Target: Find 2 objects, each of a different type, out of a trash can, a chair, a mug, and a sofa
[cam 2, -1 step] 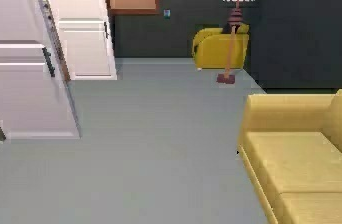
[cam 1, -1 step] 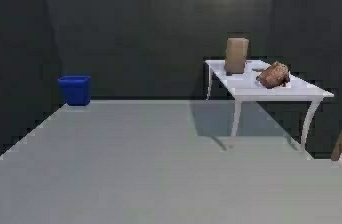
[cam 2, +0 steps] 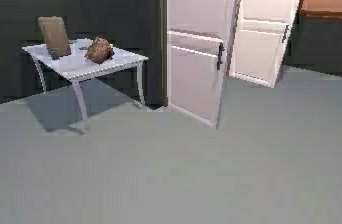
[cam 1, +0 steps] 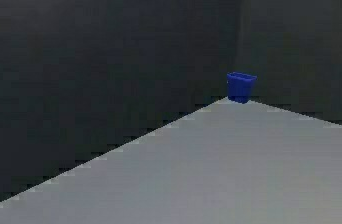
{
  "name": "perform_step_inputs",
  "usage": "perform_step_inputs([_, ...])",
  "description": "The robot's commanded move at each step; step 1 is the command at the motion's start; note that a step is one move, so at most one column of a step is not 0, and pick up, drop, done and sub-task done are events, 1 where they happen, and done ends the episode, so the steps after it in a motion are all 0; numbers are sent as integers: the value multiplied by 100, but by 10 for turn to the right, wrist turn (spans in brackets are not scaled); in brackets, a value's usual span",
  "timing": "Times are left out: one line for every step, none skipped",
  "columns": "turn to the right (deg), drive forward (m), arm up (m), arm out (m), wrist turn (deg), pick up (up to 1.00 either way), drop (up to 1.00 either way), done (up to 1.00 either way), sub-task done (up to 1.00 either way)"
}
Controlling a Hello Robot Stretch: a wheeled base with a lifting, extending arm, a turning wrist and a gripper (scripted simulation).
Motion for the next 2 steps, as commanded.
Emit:
perform_step_inputs([-450, 0, 0, 0, 0, 0, 0, 0, 0])
perform_step_inputs([-420, 0, 0, 0, 0, 0, 0, 0, 0])
